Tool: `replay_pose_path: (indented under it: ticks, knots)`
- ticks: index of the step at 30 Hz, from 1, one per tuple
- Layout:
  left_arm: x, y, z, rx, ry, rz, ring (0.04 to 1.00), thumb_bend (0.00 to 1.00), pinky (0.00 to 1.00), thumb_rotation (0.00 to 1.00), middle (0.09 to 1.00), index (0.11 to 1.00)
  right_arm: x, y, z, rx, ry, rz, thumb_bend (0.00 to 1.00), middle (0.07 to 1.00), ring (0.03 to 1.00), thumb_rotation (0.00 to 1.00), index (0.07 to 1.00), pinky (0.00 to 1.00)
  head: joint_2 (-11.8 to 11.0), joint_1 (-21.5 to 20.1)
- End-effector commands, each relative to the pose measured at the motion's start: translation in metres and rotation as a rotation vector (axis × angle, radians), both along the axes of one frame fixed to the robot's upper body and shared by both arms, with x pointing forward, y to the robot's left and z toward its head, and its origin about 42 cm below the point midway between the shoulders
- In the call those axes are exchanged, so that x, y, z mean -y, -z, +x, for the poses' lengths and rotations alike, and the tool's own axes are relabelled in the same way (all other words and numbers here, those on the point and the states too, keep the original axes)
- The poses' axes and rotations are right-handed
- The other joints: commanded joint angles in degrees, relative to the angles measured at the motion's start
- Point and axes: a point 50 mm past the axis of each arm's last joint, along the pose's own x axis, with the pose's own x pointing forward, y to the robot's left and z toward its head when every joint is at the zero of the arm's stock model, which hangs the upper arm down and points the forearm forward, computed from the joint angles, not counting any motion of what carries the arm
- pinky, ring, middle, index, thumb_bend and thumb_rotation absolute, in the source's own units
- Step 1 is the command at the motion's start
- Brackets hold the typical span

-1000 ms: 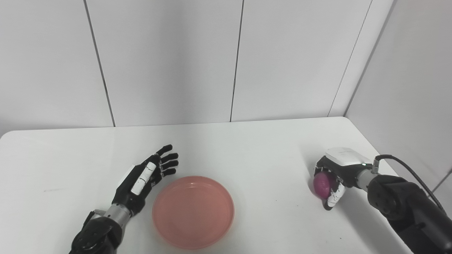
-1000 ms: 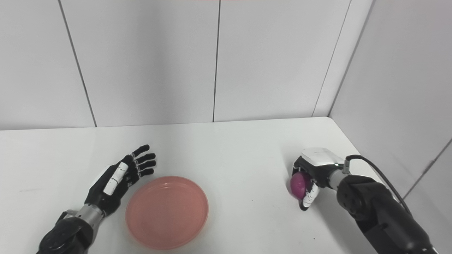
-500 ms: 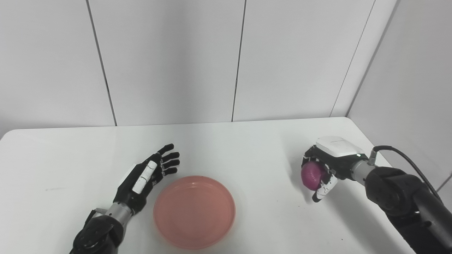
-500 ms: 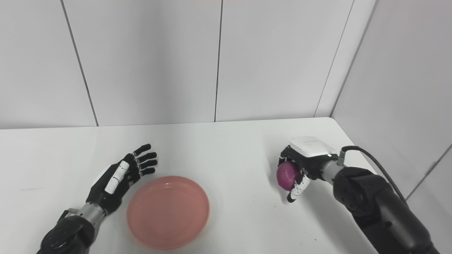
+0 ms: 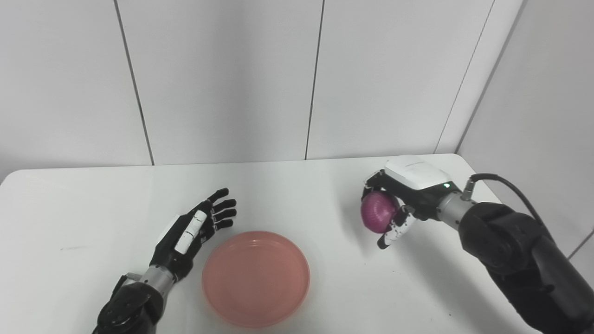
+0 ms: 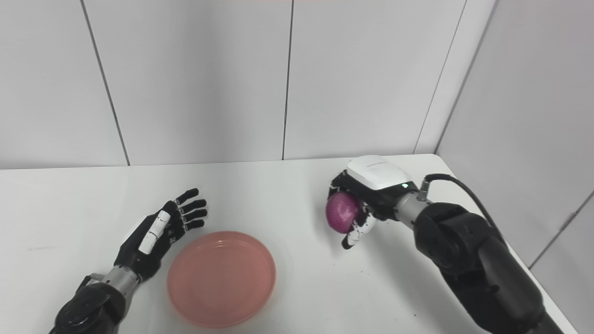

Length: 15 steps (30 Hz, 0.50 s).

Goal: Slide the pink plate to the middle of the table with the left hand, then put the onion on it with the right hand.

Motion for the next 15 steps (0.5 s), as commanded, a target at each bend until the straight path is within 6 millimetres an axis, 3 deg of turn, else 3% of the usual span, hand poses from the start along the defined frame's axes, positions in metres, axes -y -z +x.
replay_pose_path:
  ticks: [1, 3, 8, 11, 15]
  knots:
    - [-0.002, 0.058, -0.036, -0.217, -0.013, 0.054, 0.840, 0.82, 0.82, 0.82, 0.852, 0.860, -0.010, -0.026, 0.001, 0.104, -0.057, -0.019, 0.52, 0.435, 0.333, 0.00, 0.510, 0.25, 0.0, 0.0]
    - [0.001, 0.057, -0.036, -0.215, -0.013, 0.055, 0.839, 0.83, 0.82, 0.82, 0.849, 0.862, -0.017, -0.025, 0.001, 0.100, -0.071, 0.013, 0.52, 0.434, 0.374, 0.00, 0.514, 0.29, -1.1, 1.4]
    - [0.009, 0.058, -0.037, -0.211, -0.018, 0.055, 0.840, 0.82, 0.82, 0.82, 0.845, 0.866, -0.028, -0.020, 0.001, 0.104, -0.113, 0.039, 0.52, 0.404, 0.331, 0.00, 0.513, 0.26, -2.2, 3.7]
    - [0.011, 0.059, -0.037, -0.211, -0.021, 0.057, 0.838, 0.82, 0.81, 0.83, 0.842, 0.865, -0.030, -0.018, 0.001, 0.105, -0.129, 0.044, 0.52, 0.418, 0.366, 0.00, 0.520, 0.30, -2.2, 3.7]
    - [0.018, 0.060, -0.040, -0.216, -0.025, 0.048, 0.843, 0.81, 0.83, 0.83, 0.841, 0.861, -0.039, -0.011, -0.003, 0.110, -0.170, 0.072, 0.52, 0.428, 0.386, 0.00, 0.518, 0.32, -2.1, 6.7]
